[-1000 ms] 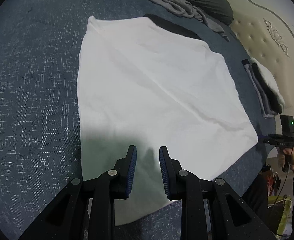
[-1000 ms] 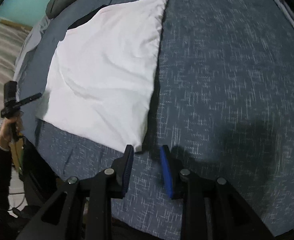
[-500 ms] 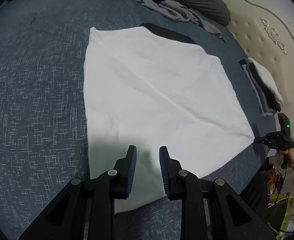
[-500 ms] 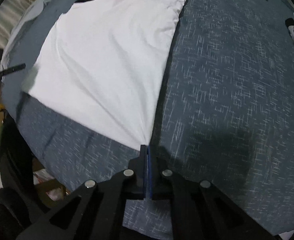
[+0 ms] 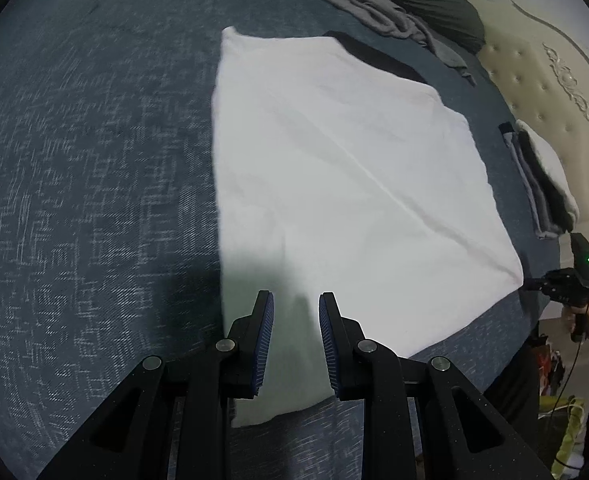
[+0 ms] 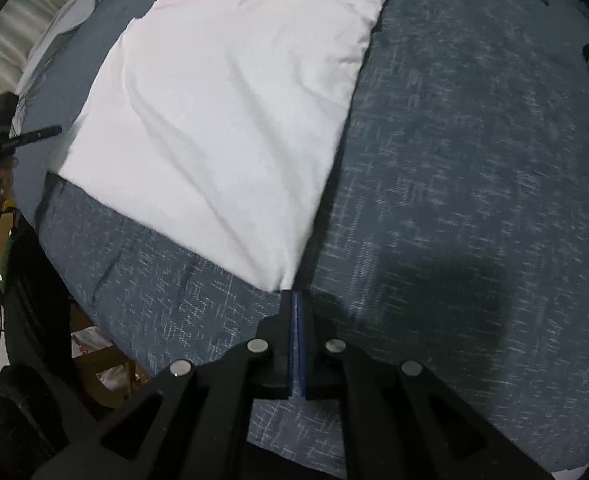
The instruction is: Fold clothes
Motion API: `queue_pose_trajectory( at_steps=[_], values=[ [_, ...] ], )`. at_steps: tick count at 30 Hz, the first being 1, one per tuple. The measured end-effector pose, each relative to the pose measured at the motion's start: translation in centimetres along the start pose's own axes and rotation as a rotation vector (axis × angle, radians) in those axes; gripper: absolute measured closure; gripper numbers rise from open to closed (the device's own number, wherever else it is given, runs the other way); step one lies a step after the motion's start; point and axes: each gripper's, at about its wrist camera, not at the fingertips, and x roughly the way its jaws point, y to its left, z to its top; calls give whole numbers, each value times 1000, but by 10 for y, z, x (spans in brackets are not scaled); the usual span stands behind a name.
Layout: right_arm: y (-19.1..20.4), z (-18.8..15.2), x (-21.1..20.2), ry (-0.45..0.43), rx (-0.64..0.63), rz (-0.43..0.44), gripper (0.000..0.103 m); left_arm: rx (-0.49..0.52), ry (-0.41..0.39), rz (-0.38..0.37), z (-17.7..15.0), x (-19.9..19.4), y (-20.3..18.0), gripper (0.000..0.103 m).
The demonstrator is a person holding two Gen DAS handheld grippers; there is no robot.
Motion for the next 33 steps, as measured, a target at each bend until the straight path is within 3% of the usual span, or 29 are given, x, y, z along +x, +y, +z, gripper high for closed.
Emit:
queue_pose_trajectory(
  at_steps=[5,9,13,16,19,20,21,22,23,30,33],
  values=[
    [-11,13,-23,-92,64,24,101,-14,22,17,-2,3,10,66],
    [-3,35,-24,-142,66,52,100,-41,55,7,-5,13,17,66],
    [26,48,-4,-124,28,49,100,-46,77,9,-10,22,22,66],
    [34,50,20,-57,25,20,100,-46,86,3,-12,26,25,67],
    [37,65,19,-97,40,48,100,-41,49,17,-9,20,24,66],
    [38,73,15,-122,44,52,95,-39,37,19,-6,18,24,66],
    [40,82,12,-147,49,57,88,-39,23,23,-2,16,23,66],
    [42,92,10,-166,54,56,72,-39,10,26,3,16,22,66],
    [44,104,7,-191,62,64,67,-40,-4,29,9,15,21,66],
    [48,179,-4,-356,74,43,66,-46,-95,27,70,20,24,66],
    [29,188,-8,-397,88,-11,66,-44,-118,34,100,23,29,61]
  ],
)
